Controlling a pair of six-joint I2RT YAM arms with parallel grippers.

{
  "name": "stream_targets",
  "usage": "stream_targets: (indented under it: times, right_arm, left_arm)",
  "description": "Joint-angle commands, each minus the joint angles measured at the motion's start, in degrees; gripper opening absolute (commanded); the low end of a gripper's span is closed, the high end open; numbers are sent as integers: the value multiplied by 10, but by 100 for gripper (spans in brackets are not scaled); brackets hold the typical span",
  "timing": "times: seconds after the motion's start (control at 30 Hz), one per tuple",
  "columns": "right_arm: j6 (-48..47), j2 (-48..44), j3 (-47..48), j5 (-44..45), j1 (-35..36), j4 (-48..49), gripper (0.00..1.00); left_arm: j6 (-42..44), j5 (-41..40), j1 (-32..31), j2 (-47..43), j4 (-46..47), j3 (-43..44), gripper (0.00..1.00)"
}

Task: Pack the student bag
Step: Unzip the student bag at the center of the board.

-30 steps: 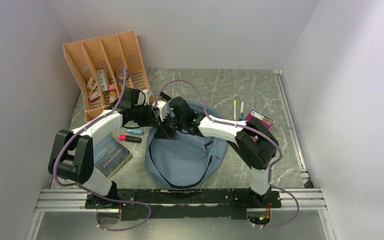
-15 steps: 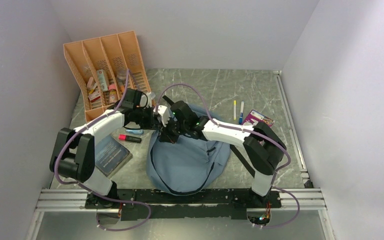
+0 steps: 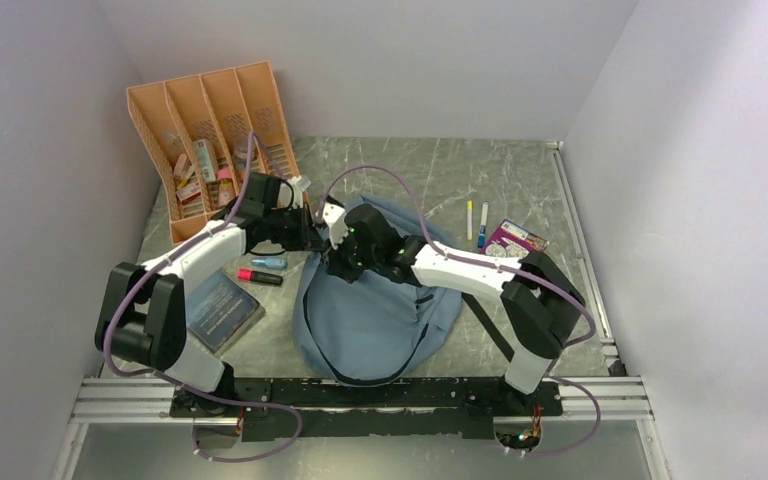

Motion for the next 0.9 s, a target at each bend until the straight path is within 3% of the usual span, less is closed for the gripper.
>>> stream_targets:
  times: [0.0,0.5,0.7,0.87]
  right_arm:
    - [45,-26,-5,52,-15,-9,0]
    - [102,-9,33,106,-50,-20,0]
    - [73,-21,25,-11,-49,16,0]
    - [69,-19,9,-68,-48,43,0]
  left_arm:
    - [25,22,10,-33,78,11,5]
    - [57,82,10,-62,81,-13,5]
    - [56,41,10,-39,53,14,58]
    - [58,-2,10,-20,22,48,70]
